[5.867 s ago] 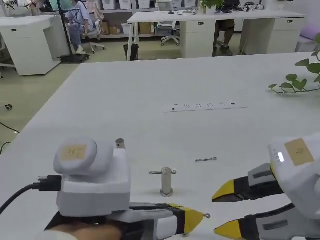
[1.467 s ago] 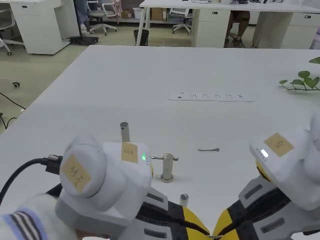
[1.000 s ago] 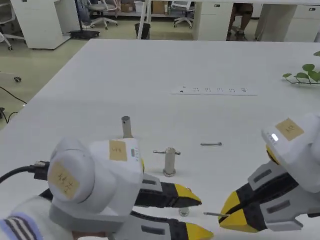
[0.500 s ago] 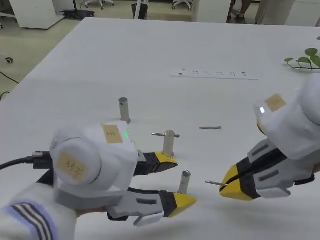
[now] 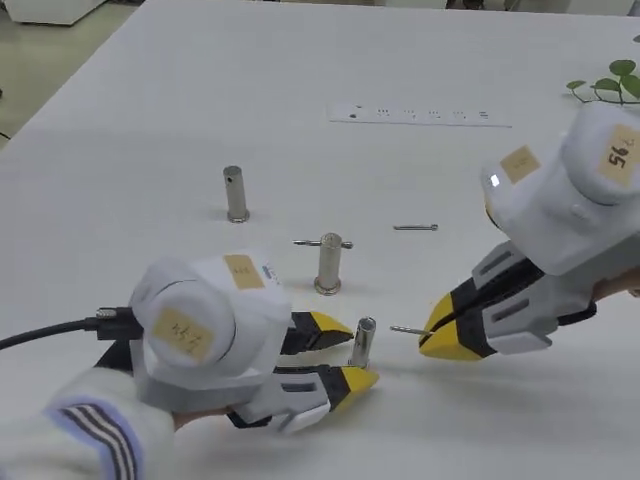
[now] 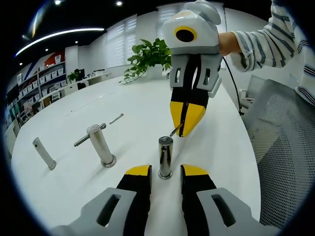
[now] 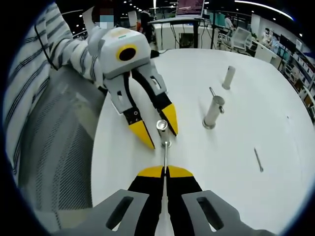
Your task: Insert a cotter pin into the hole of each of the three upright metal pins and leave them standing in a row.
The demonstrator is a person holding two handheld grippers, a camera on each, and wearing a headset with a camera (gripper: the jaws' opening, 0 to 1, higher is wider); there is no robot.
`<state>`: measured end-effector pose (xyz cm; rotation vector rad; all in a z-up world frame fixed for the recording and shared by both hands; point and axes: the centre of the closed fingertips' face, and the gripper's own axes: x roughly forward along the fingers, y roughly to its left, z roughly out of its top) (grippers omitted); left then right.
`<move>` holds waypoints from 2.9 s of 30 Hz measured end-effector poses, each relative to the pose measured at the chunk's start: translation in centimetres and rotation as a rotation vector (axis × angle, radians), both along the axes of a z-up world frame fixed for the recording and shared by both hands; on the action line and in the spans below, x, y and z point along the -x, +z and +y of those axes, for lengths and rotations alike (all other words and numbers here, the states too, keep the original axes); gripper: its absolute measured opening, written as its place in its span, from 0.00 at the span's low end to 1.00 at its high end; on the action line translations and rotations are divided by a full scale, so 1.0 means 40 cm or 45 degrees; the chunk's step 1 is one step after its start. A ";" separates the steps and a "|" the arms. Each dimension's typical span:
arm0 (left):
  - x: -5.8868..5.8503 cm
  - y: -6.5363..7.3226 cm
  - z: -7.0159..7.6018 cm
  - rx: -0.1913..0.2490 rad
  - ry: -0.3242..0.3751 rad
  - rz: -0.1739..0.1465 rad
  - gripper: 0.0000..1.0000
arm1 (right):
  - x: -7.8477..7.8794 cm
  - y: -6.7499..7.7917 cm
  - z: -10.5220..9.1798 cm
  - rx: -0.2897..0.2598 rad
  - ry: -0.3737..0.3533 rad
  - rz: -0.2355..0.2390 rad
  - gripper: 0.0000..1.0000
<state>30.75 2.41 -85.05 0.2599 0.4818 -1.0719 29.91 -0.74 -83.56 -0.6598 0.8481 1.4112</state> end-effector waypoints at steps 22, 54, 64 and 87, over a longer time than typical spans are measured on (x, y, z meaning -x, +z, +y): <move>0.013 0.001 -0.012 -0.042 -0.121 -0.004 0.07 | 0.010 0.003 0.020 -0.079 0.062 0.052 0.02; 0.021 -0.001 -0.019 -0.090 -0.179 -0.034 0.07 | 0.030 0.005 0.039 -0.031 0.055 0.104 0.03; 0.021 -0.003 -0.021 -0.112 -0.183 -0.048 0.07 | 0.032 0.008 0.038 -0.011 -0.007 0.128 0.03; 0.026 -0.003 -0.028 -0.098 -0.187 -0.040 0.07 | 0.033 0.020 0.039 -0.035 0.048 0.061 0.12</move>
